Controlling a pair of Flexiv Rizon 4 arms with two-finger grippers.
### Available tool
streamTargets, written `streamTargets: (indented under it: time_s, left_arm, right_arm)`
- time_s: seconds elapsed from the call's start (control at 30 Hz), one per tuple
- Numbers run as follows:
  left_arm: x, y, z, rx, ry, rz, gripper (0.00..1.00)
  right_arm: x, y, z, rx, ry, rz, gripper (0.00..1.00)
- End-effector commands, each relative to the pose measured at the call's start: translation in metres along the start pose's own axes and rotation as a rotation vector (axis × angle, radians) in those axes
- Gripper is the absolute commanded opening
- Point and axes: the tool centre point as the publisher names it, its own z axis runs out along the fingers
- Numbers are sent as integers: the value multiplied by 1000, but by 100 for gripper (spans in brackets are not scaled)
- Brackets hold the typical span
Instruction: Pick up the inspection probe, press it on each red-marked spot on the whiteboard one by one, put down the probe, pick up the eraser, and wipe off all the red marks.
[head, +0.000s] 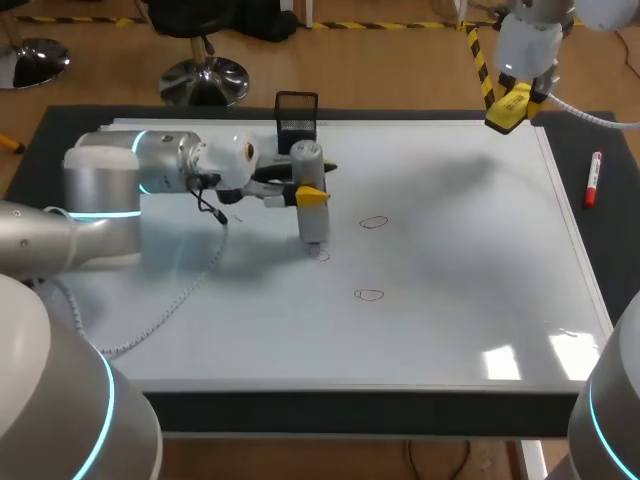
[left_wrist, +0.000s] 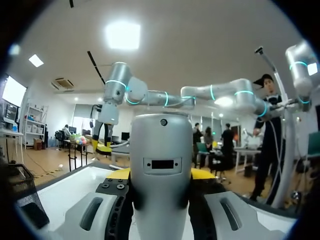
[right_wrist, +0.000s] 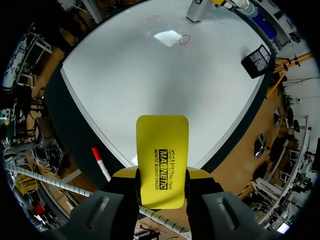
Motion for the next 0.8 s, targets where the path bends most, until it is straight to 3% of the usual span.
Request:
streamTargets:
  time_s: [0.03, 0.23, 0.8]
  left_arm:
    - [-3, -12, -8, -19, -11, 12, 0]
    - [-16, -23, -24, -26, -53, 42, 0]
    - [-62, -55, -106, -68, -287, 123, 0]
  right_arm:
    - [0, -1, -1, 2, 4, -2, 0]
    - [0, -1, -1, 2, 4, -2, 0]
    - [0, -1, -1, 2, 4, -2, 0]
